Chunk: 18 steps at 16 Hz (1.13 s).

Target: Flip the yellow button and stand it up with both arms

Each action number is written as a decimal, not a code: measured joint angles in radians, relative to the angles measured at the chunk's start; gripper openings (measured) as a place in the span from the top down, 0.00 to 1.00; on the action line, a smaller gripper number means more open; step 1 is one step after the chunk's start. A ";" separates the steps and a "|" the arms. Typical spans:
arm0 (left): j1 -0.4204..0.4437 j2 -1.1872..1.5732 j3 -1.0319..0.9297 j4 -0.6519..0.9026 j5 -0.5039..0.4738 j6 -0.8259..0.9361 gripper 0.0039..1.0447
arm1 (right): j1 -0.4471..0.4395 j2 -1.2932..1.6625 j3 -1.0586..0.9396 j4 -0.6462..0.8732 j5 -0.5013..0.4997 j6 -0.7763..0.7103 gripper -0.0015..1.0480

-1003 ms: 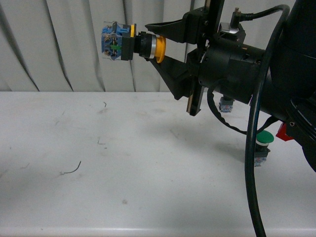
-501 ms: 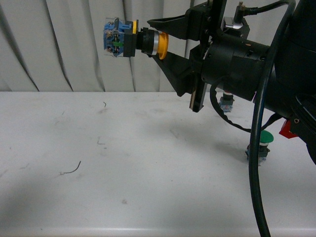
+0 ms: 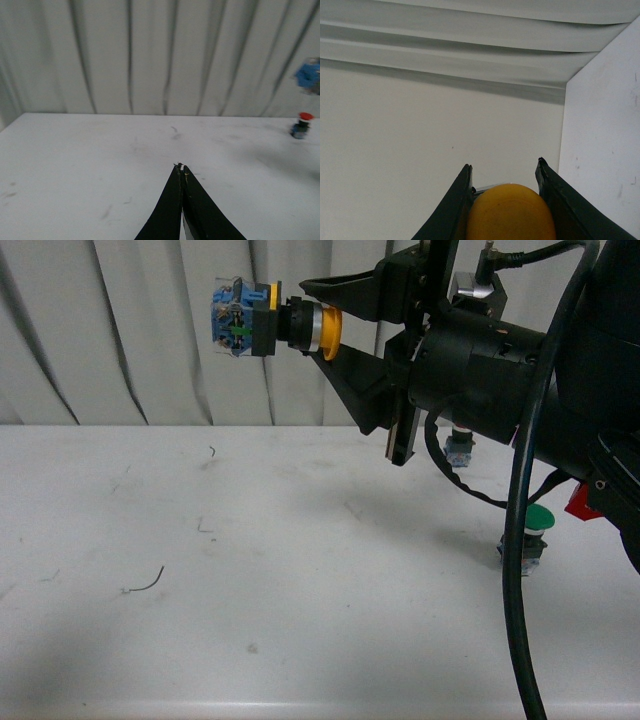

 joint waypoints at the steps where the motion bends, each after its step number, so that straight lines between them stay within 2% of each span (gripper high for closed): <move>1: -0.014 -0.014 -0.003 -0.015 0.005 0.002 0.99 | 0.005 0.000 0.000 0.000 0.002 -0.002 0.66; 2: -0.001 -0.105 -0.008 -0.137 -0.013 0.001 0.99 | 0.006 0.000 0.000 0.002 0.002 -0.003 0.66; 3: 0.000 -0.163 -0.021 -0.151 -0.013 0.001 0.99 | 0.006 0.000 0.000 -0.002 0.002 -0.005 0.66; 10: -0.003 -0.187 -0.046 -0.142 -0.013 0.001 0.99 | 0.013 0.000 0.000 0.001 0.004 -0.016 0.66; 12: -0.003 -0.187 -0.046 -0.142 -0.013 0.001 0.74 | 0.012 -0.005 -0.011 0.000 0.022 -0.108 0.66; 13: -0.003 -0.187 -0.046 -0.142 -0.013 0.001 0.65 | 0.011 -0.009 -0.013 -0.003 0.033 -0.140 0.66; 16: -0.003 -0.187 -0.046 -0.142 -0.013 0.001 0.34 | -0.016 -0.057 -0.018 -0.002 0.100 -0.394 0.66; 18: -0.003 -0.187 -0.046 -0.142 -0.013 0.001 0.16 | -0.041 -0.105 -0.010 -0.129 0.164 -0.597 0.66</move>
